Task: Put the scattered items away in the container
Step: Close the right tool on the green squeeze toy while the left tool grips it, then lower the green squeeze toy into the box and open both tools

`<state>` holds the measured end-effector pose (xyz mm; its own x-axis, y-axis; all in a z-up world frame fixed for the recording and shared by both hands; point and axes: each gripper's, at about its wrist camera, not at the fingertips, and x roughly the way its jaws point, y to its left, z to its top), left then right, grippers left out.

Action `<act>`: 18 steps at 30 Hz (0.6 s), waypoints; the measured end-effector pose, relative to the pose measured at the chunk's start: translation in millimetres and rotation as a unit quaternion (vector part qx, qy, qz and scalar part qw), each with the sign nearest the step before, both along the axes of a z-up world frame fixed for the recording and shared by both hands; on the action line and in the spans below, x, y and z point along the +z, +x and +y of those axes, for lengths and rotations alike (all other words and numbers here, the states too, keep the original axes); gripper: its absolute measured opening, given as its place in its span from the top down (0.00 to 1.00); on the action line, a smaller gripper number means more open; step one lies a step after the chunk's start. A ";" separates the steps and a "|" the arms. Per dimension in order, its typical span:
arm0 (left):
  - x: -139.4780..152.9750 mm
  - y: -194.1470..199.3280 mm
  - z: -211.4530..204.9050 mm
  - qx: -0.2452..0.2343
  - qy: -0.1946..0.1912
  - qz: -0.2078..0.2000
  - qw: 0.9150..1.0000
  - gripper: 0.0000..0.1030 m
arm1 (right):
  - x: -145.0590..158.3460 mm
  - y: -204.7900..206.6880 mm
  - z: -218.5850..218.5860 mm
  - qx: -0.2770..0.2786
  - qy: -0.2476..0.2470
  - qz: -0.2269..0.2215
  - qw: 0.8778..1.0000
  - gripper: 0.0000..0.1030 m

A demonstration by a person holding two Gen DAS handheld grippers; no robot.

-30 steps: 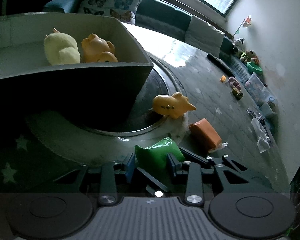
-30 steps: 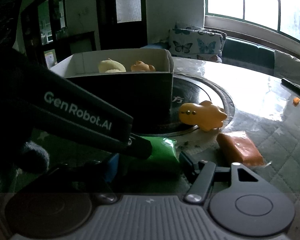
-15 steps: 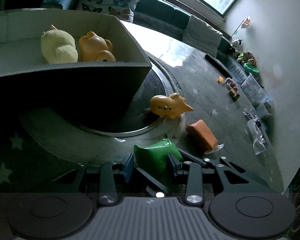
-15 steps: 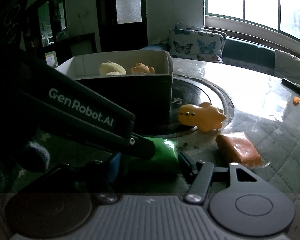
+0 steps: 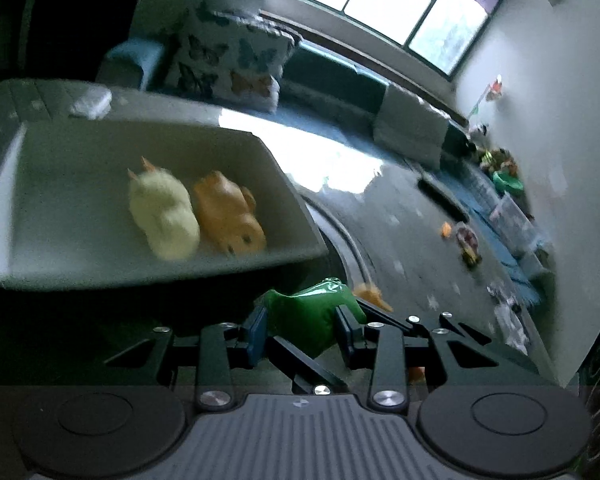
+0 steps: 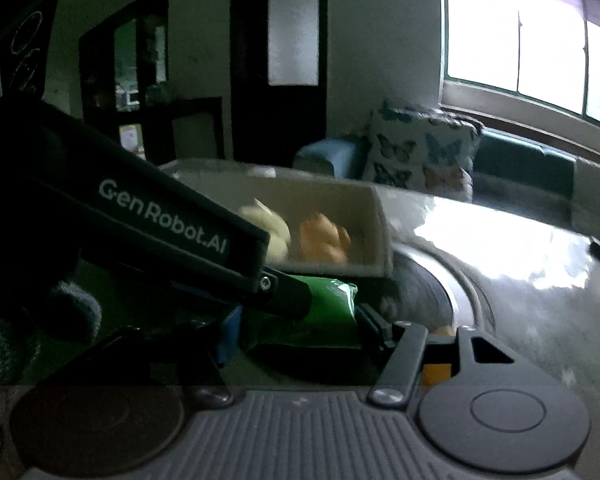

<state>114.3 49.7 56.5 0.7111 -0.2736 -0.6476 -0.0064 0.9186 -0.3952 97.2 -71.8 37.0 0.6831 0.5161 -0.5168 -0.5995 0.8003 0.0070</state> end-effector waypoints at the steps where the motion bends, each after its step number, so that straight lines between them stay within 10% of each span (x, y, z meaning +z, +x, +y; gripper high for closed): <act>1: 3.5 2.5 4.2 0.004 0.002 -0.004 1.000 0.62 | 3.4 4.8 4.6 0.004 0.004 -0.002 1.000 0.41; 18: 0.3 46.7 101.1 0.098 0.004 0.026 0.995 0.62 | -4.2 90.4 105.0 0.080 0.025 0.051 0.995 0.41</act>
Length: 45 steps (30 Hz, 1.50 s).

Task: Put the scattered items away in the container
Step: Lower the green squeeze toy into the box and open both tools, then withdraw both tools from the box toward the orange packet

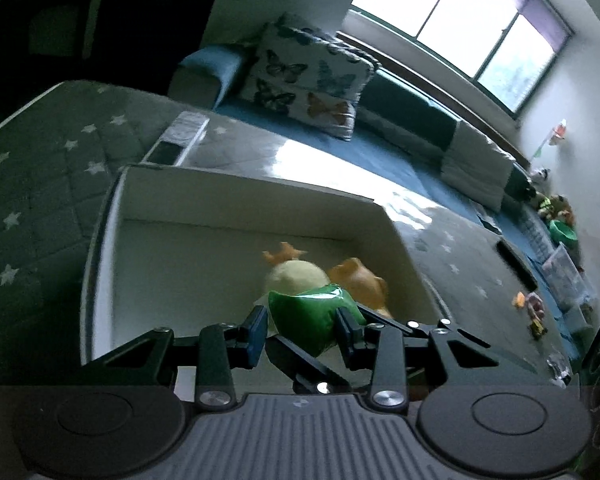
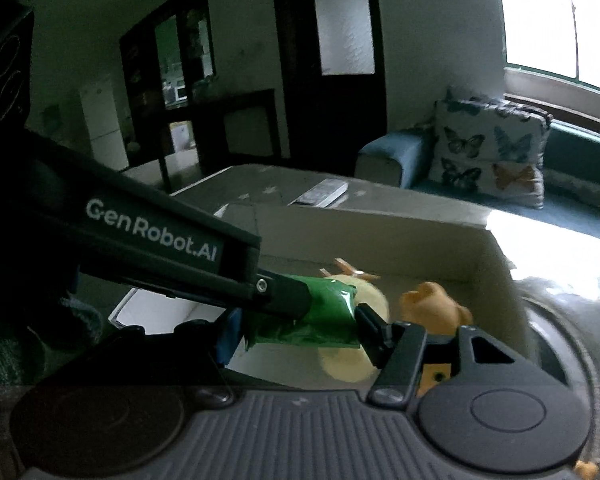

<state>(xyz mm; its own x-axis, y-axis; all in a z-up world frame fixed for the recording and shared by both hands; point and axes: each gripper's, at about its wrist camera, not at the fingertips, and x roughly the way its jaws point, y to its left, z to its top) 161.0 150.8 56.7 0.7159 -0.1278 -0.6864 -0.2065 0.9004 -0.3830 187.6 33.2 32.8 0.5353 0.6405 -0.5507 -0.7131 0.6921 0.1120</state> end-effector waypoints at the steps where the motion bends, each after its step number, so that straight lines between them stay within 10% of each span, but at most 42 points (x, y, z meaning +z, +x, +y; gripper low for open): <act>1: -2.1 0.3 3.4 0.003 -0.001 0.003 1.000 0.62 | -3.1 2.6 3.6 0.002 -0.001 0.004 1.000 0.41; 20: -11.0 -9.4 18.4 0.022 -0.007 0.017 1.000 0.62 | -19.7 -1.1 25.2 0.009 -0.016 0.009 1.000 0.40; 45: 3.6 -31.0 -68.2 -0.055 0.030 0.001 0.998 0.62 | 2.5 -50.8 -63.4 -0.046 -0.018 -0.023 0.999 0.32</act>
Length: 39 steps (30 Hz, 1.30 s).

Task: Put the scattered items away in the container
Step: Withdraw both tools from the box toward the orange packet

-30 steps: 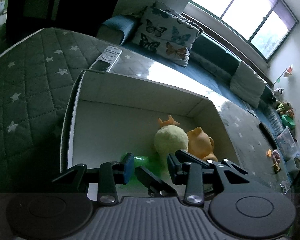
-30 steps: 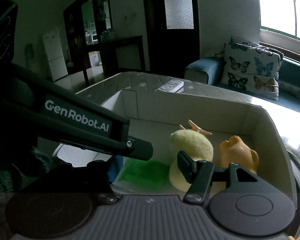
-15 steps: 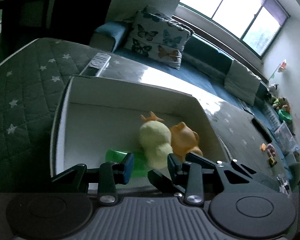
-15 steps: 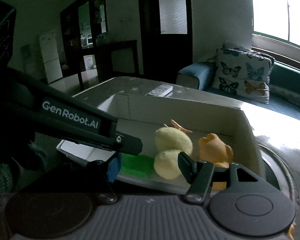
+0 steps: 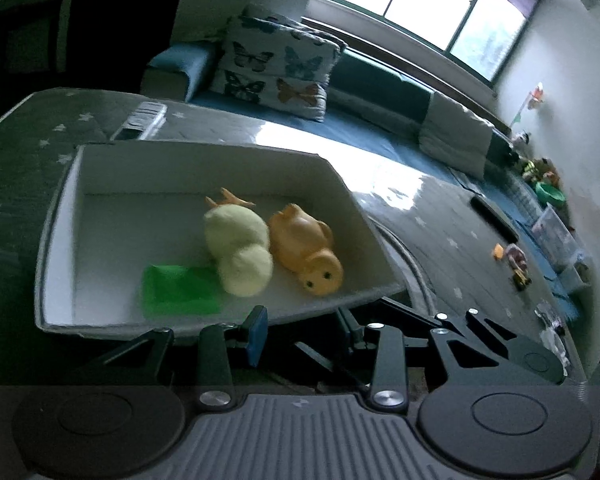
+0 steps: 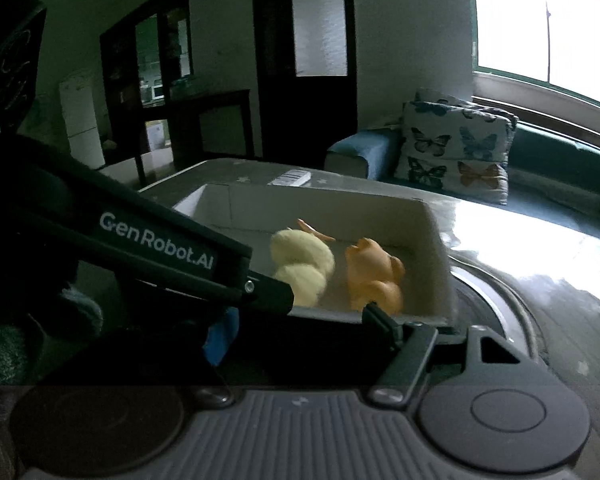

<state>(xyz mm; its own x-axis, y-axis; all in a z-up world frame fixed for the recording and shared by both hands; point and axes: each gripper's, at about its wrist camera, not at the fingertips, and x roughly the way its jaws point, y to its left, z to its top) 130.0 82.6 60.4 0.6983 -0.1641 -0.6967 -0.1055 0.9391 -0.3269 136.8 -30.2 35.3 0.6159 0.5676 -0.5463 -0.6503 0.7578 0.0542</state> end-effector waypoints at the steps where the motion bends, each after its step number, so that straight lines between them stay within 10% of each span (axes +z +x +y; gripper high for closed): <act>1: -0.6 -0.5 -3.6 -0.004 0.000 0.001 1.000 0.62 | -0.2 -2.4 -3.9 -0.003 -0.001 -0.001 1.000 0.32; 39: -40.8 19.3 -120.6 -0.113 -0.014 0.050 0.992 0.62 | -27.6 -28.7 -150.3 -0.164 -0.037 0.009 0.986 0.22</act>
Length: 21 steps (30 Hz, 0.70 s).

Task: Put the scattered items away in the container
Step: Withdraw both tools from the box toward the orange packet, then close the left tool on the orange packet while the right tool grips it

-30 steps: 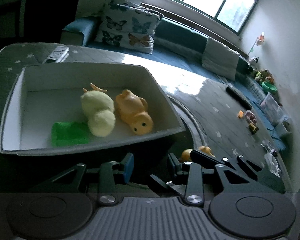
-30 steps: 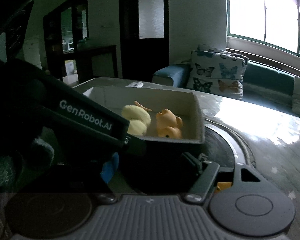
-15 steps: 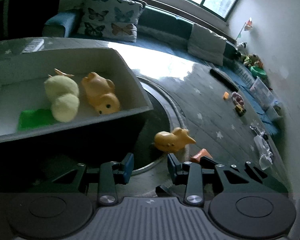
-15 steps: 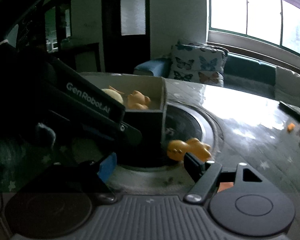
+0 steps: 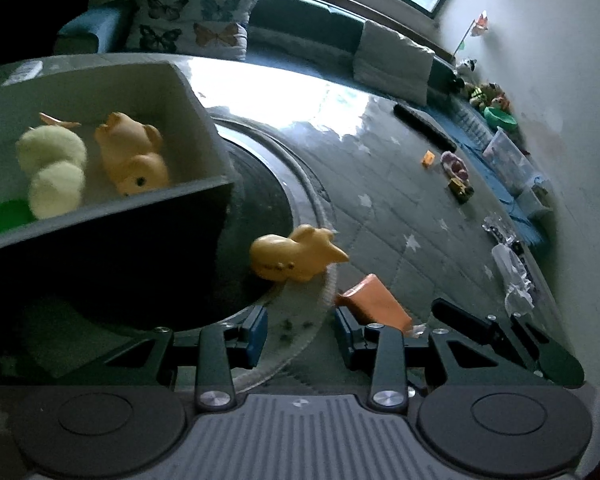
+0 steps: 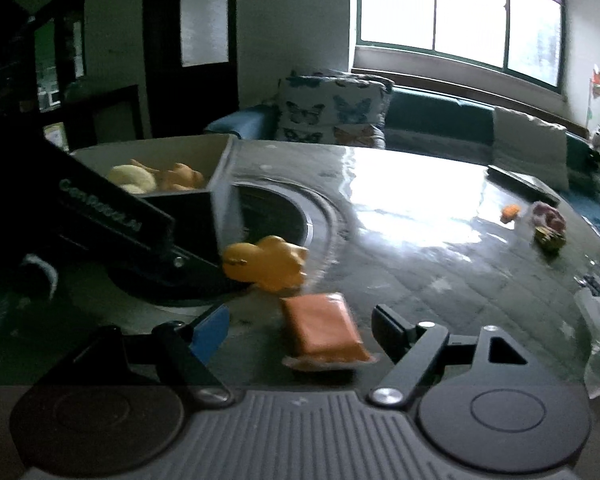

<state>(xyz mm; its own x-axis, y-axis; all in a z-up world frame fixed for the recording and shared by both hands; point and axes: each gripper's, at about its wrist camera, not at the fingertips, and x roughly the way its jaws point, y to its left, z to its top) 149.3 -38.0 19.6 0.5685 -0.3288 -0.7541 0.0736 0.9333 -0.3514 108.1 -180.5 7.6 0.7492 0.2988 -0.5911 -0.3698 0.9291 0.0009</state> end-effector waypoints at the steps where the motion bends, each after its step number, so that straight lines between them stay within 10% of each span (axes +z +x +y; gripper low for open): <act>1: -1.3 1.4 -1.9 -0.001 -0.001 0.002 1.000 0.62 | -1.4 1.6 -2.6 -0.003 -0.001 0.001 1.000 0.22; 21: -22.0 37.2 -33.3 -0.009 -0.019 0.037 0.999 0.62 | -26.4 17.7 -18.7 0.004 0.011 0.044 0.999 0.45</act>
<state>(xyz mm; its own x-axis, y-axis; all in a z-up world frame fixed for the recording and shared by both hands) 186.5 -71.3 -2.4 0.5054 -0.3671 -0.7809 0.0623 0.9182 -0.3913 125.8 -199.3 -18.8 0.6921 0.3182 -0.6478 -0.3752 0.9254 0.0537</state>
